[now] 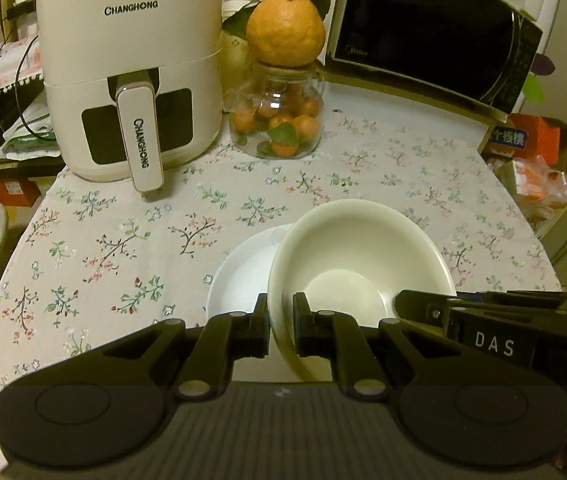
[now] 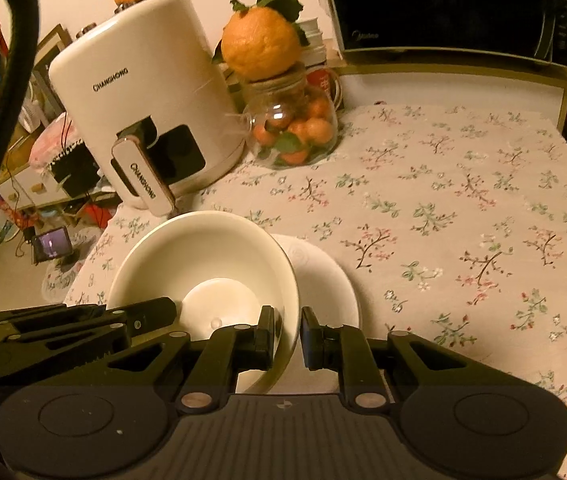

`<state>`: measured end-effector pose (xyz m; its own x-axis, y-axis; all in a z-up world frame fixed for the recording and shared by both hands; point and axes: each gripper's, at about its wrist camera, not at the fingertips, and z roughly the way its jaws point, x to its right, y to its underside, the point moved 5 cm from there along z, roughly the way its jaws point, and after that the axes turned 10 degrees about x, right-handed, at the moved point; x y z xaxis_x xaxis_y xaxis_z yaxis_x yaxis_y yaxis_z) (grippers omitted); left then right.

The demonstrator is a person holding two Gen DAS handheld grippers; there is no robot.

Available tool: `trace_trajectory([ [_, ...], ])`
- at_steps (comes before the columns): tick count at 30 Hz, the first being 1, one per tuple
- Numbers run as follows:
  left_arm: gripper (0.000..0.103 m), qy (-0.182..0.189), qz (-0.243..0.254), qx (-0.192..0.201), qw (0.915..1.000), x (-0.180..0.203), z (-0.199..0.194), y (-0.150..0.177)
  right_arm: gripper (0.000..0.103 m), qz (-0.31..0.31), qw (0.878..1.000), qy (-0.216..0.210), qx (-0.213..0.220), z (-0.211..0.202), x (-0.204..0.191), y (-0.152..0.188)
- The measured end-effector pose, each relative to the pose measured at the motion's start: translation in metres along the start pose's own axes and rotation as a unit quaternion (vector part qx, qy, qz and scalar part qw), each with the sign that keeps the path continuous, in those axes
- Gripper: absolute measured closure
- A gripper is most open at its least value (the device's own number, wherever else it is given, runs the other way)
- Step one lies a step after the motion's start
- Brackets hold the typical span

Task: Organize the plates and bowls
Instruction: 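Carry the bowl stack with both grippers onto the white plate stack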

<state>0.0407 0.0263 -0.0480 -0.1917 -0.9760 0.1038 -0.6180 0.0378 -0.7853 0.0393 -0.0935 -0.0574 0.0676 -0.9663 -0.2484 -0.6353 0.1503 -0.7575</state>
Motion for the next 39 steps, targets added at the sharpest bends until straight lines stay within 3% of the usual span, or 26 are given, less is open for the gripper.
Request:
trace_trajectory([
  [19, 0.092, -0.010, -0.010, -0.033, 0.9994, -0.009, 0.014, 0.010, 0.087, 0.011, 0.999, -0.002, -0.035, 0.015, -0.001, 0.014],
  [39, 0.089, -0.016, -0.019, -0.045, 0.9987, -0.016, 0.026, 0.010, 0.085, 0.013, 0.999, -0.008, -0.038, 0.023, -0.004, 0.013],
])
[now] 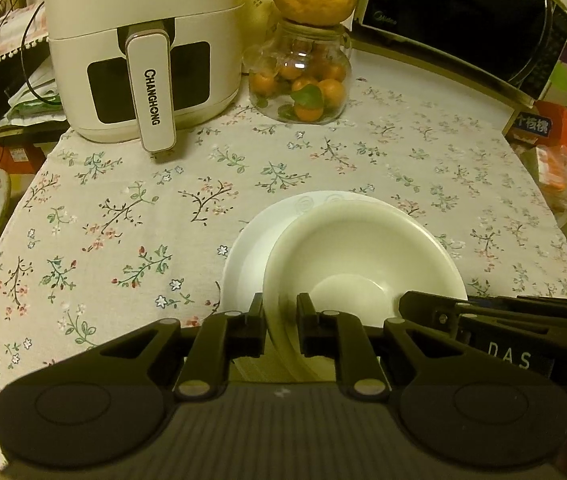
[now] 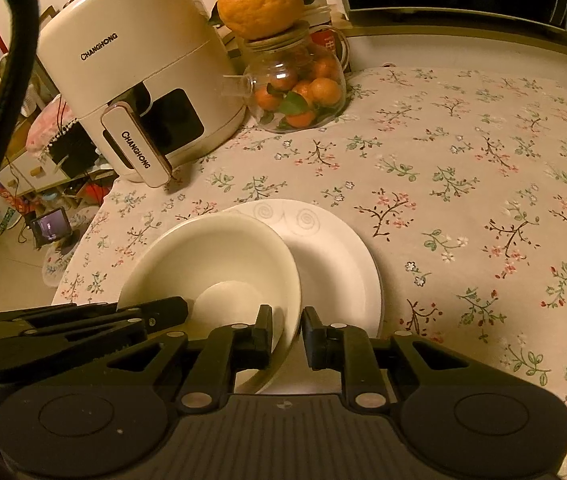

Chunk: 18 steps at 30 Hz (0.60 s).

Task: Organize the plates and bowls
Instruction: 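Carry the bowl stack with both grippers onto the white plate stack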

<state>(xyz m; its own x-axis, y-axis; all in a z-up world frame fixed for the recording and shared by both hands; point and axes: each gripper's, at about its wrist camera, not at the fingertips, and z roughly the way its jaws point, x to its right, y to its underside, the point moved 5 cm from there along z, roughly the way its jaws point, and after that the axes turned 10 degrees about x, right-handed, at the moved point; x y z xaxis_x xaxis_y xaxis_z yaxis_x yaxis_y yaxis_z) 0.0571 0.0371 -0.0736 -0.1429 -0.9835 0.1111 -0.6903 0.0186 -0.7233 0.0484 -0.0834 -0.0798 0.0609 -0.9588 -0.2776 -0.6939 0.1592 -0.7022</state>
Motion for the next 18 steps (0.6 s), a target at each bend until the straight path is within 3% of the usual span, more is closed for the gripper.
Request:
trace_trajectory([
  [18, 0.085, 0.009, -0.004, 0.007, 0.9999, -0.0030, 0.0033, -0.0001, 0.084, 0.018, 1.000, -0.009, 0.006, 0.0000, 0.0042, -0.0039],
])
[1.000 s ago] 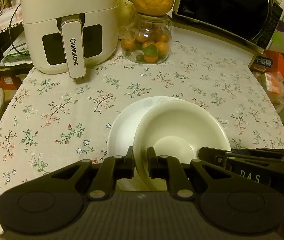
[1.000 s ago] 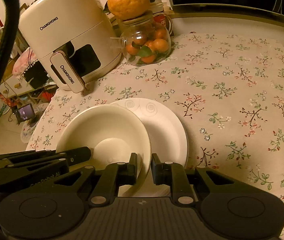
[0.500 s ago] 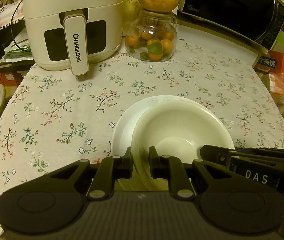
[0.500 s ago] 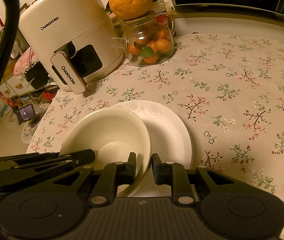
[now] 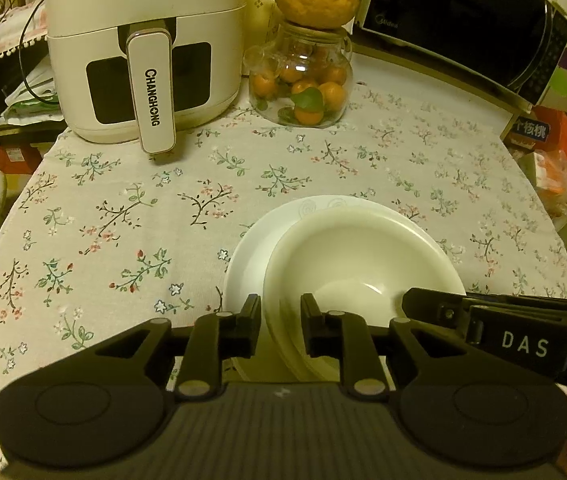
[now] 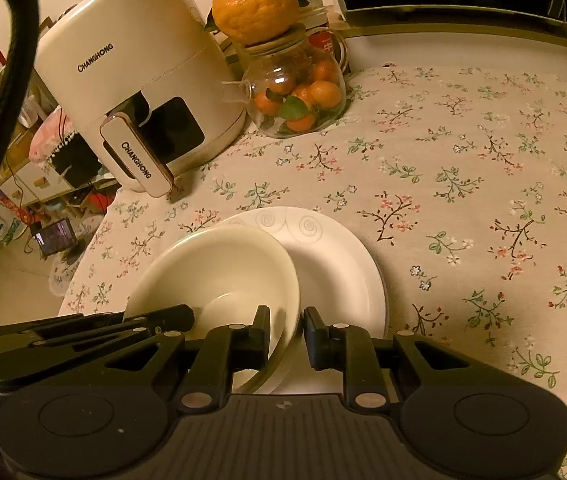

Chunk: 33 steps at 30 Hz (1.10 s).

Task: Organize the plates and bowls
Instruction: 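Carry the bowl stack with both grippers onto the white plate stack, then open both grippers to release the bowls on the plates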

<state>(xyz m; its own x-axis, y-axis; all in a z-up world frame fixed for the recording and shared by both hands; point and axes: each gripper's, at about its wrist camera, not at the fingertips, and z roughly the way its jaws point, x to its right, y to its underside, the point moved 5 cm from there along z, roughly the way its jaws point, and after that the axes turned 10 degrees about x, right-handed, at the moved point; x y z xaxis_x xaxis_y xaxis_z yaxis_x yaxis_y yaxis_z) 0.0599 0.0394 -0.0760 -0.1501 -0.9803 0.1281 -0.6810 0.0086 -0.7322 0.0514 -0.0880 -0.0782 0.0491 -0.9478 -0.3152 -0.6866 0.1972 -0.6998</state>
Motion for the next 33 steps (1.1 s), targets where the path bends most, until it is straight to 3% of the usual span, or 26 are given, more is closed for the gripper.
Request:
trace_trajectory([
  [25, 0.078, 0.006, 0.008, 0.013, 0.9999, 0.007, 0.008, 0.000, 0.083, -0.012, 0.999, 0.026, 0.026, -0.005, 0.008, -0.005],
  [31, 0.055, 0.000, 0.003, 0.026, 0.9997, 0.003, -0.002, -0.005, 0.077, -0.010, 0.999, 0.031, 0.042, -0.016, 0.012, -0.010],
  [33, 0.050, -0.005, 0.008, 0.036, 0.9993, 0.005, -0.009, -0.007, 0.068, -0.012, 0.998, 0.033, 0.046, -0.020, 0.013, -0.011],
])
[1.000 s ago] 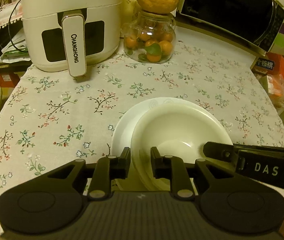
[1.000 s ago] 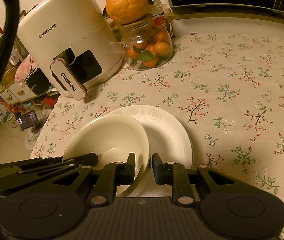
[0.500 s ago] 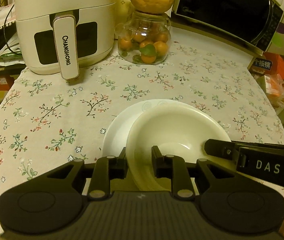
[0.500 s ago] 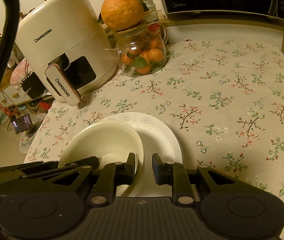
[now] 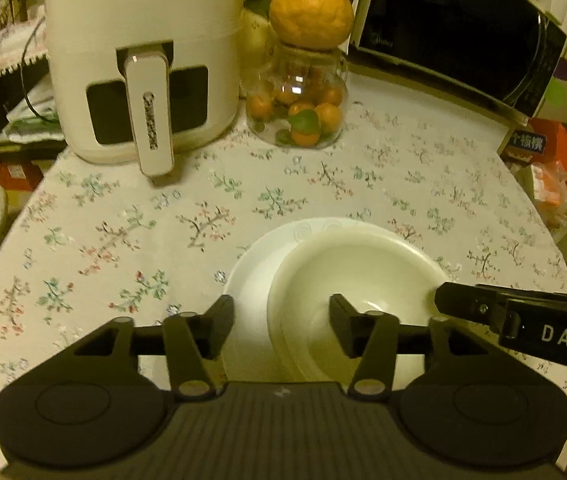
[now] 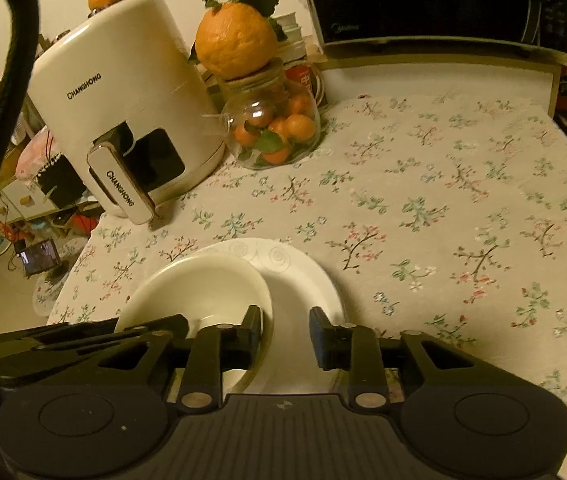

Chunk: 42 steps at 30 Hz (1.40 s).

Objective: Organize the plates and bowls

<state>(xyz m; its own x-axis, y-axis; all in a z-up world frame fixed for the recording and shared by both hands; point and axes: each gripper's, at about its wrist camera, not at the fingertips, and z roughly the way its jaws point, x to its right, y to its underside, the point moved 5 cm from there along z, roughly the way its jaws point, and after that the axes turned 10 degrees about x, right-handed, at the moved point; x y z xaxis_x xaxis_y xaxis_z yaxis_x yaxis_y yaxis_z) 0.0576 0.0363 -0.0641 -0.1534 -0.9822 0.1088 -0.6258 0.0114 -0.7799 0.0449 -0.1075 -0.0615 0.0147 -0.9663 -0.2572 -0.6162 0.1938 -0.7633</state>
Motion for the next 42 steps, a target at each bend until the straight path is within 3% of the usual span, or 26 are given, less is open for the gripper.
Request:
trace_trajectory([
  [4, 0.035, -0.009, 0.014, 0.014, 0.9998, 0.004, -0.015, -0.006, 0.056, 0.000, 1.000, -0.006, 0.006, -0.012, 0.001, -0.002],
  [9, 0.016, -0.020, 0.027, 0.025, 0.9991, 0.006, -0.033, -0.013, 0.028, -0.031, 0.999, 0.007, 0.013, -0.033, -0.003, -0.008],
  [10, 0.012, -0.022, 0.031, 0.027, 0.9989, 0.006, -0.037, -0.015, 0.027, -0.045, 0.999, 0.013, 0.014, -0.037, -0.004, -0.011],
  [15, 0.001, -0.041, 0.074, 0.033, 0.9959, 0.006, -0.063, -0.033, 0.012, -0.112, 0.993, 0.024, 0.019, -0.072, -0.015, -0.039],
  [18, 0.000, -0.058, 0.081, 0.034, 0.9945, -0.001, -0.088, -0.049, 0.006, -0.114, 0.993, 0.021, 0.017, -0.101, -0.026, -0.060],
  [23, 0.000, -0.053, 0.057, 0.019, 0.9968, -0.004, -0.126, -0.053, 0.002, -0.108, 0.994, 0.022, 0.018, -0.133, -0.048, -0.068],
  [27, 0.000, -0.051, 0.038, 0.007, 0.9979, -0.001, -0.135, -0.043, 0.002, -0.095, 0.995, 0.020, 0.022, -0.147, -0.054, -0.059],
  [32, 0.000, -0.074, 0.025, 0.022, 0.9967, -0.003, -0.134, -0.024, 0.002, -0.054, 0.997, 0.039, 0.044, -0.143, -0.033, -0.032],
  [35, 0.000, -0.094, 0.010, 0.031, 0.9951, -0.006, -0.131, -0.008, 0.002, -0.041, 0.998, 0.041, 0.018, -0.136, -0.017, -0.010],
  [39, 0.000, -0.090, 0.013, 0.022, 0.9956, -0.005, -0.125, 0.002, 0.002, -0.080, 0.994, 0.064, 0.023, -0.140, -0.008, -0.001],
  [42, 0.000, -0.102, 0.032, 0.041, 0.9934, 0.000, -0.130, 0.001, 0.002, -0.095, 0.992, 0.075, 0.028, -0.140, -0.004, 0.000],
])
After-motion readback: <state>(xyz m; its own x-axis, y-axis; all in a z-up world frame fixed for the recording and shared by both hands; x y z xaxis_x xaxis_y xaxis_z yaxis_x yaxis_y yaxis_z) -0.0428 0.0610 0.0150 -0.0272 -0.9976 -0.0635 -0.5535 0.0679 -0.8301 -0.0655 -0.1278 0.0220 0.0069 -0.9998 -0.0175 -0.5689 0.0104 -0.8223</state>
